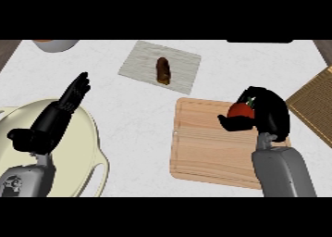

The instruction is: Pick the bell pepper from the cutting board and place it in the basket

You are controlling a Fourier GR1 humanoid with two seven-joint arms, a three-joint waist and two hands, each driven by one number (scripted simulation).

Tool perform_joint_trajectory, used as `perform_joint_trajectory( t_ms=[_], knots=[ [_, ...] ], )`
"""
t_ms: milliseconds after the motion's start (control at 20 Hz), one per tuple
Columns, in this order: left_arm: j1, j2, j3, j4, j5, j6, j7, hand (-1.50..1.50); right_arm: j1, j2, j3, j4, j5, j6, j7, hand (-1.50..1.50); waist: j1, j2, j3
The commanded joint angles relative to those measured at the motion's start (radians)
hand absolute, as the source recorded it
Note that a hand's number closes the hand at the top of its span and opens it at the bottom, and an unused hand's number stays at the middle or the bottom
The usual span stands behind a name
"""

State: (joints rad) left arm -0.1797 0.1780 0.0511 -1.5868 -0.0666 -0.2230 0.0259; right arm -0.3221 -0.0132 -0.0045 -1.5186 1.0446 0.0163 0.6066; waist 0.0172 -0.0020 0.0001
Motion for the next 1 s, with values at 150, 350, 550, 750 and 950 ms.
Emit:
perform_joint_trajectory(
  t_ms=[150, 350, 550, 750, 950],
  knots=[
    [-0.013, -0.004, -0.009, 0.02, -0.013, 0.001, -0.008, 0.0, -0.173, 0.013, 0.194, -0.167, 0.032, -0.32, 0.312, 1.5, 0.002, -0.004, -0.001],
    [0.026, -0.01, -0.01, 0.008, -0.016, 0.004, -0.019, 0.0, -0.22, 0.013, 0.316, -0.228, 0.156, -0.377, 0.53, 1.5, -0.006, -0.003, -0.001],
    [-0.012, -0.022, -0.009, 0.015, -0.041, 0.037, -0.003, 0.0, -0.28, 0.013, 0.265, -0.323, 0.213, -0.213, 0.645, 1.5, -0.024, -0.002, -0.001],
    [0.008, 0.001, 0.021, 0.034, -0.005, -0.001, -0.035, 0.0, -0.358, 0.013, 0.205, -0.299, 0.291, -0.075, 0.665, 1.5, -0.023, -0.001, -0.001],
    [0.022, 0.019, 0.031, -0.004, 0.003, -0.014, -0.01, 0.0, -0.461, -0.004, 0.071, -0.218, 0.309, -0.047, 0.621, 1.5, -0.014, 0.001, -0.001]
  ],
)
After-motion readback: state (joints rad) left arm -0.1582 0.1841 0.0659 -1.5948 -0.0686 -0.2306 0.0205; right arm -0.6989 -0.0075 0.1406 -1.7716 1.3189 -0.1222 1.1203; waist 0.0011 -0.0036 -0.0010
